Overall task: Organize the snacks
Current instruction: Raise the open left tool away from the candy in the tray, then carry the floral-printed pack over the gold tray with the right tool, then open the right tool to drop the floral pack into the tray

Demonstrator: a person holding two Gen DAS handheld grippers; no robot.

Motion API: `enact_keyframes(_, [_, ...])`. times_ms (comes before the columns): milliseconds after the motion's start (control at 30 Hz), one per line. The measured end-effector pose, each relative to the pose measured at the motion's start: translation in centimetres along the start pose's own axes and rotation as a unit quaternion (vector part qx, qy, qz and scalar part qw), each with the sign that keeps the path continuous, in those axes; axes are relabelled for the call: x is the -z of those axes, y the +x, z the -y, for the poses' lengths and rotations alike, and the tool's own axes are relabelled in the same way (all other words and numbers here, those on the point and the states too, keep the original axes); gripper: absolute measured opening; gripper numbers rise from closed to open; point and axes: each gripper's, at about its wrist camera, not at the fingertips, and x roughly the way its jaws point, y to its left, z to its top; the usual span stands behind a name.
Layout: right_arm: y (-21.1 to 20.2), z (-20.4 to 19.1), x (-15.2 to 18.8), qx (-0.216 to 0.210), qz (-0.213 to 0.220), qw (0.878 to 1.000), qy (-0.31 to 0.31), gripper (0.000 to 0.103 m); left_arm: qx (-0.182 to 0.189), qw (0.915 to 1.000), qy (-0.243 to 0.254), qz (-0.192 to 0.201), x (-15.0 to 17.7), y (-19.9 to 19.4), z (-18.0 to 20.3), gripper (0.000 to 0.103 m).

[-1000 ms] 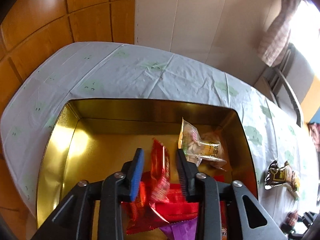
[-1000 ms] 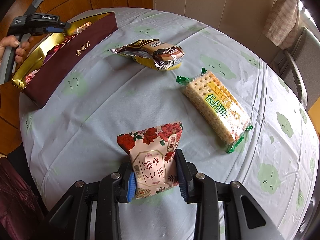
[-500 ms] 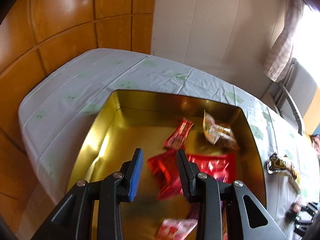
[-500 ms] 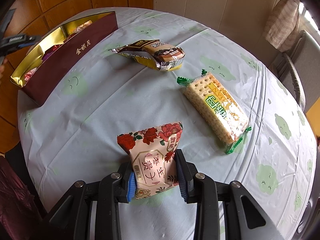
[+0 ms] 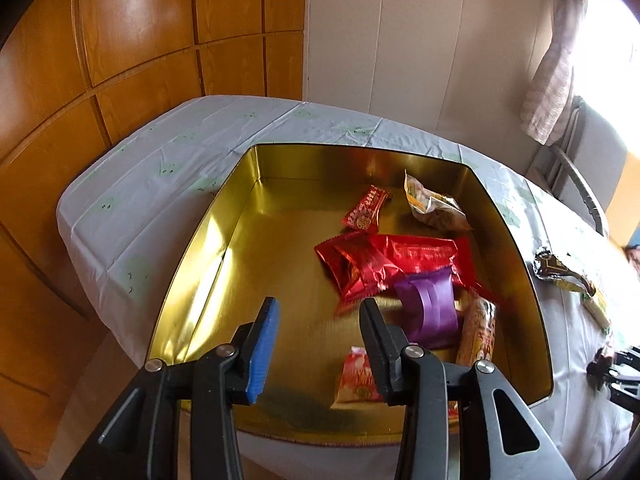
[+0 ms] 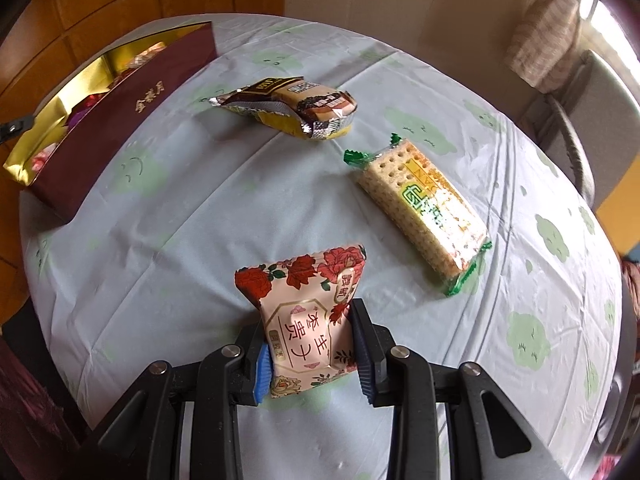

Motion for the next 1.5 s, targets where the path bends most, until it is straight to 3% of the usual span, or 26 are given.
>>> enact_keyframes(200, [-0.2,-1.0,-0.6,0.032,-0.007,0.999,0.029,0.033,0.008,0.9999,0.001,0.008,0.4,-0.9,-0.3,0.045])
enact_keyframes(300, [-0.9,-1.0,-1.3,0.003,0.004,0.999,0.053,0.033,0.010,0.9999,0.003,0.014,0.4,-1.2,-0.4,0.045])
enact_keyframes(467, [-2.9,-3.6,-3.3,-0.032,0.035,0.998,0.037,0.033,0.012,0.9998,-0.005,0.013,0.6,-1.1,-1.1,0.045])
enact_keyframes(700, [-5.5,-10.4,-6.9,-0.106,0.067,0.992,-0.015,0.033,0.004,0.9996,-0.024,0.014,0.8,-1.1,-2.9,0.045])
enact_keyframes(900, [-5.2,-17.0,-12.6,-0.177,0.079,0.979,-0.058,0.033,-0.009,0.9985,-0.050,0.020,0.6,-1.0,-4.9,0.045])
enact_keyframes(1100, [-0.6,-22.9,-16.9,-0.227,0.033,0.972,-0.057,0.034,-0.018,0.9977,-0.063,0.019,0.7,-0.9,-6.3,0.045])
enact_keyframes(1267, [2.5,-25.8,-17.0,-0.238,-0.005,0.969,-0.062,0.034,-0.023,0.9970,-0.072,0.013,0.9,-0.6,-7.2,0.045])
enact_keyframes(1500, [2.2,-26.0,-15.9,-0.225,0.004,0.972,-0.073,0.034,-0.025,0.9969,-0.075,0.008,1.1,0.0,-7.4,0.045])
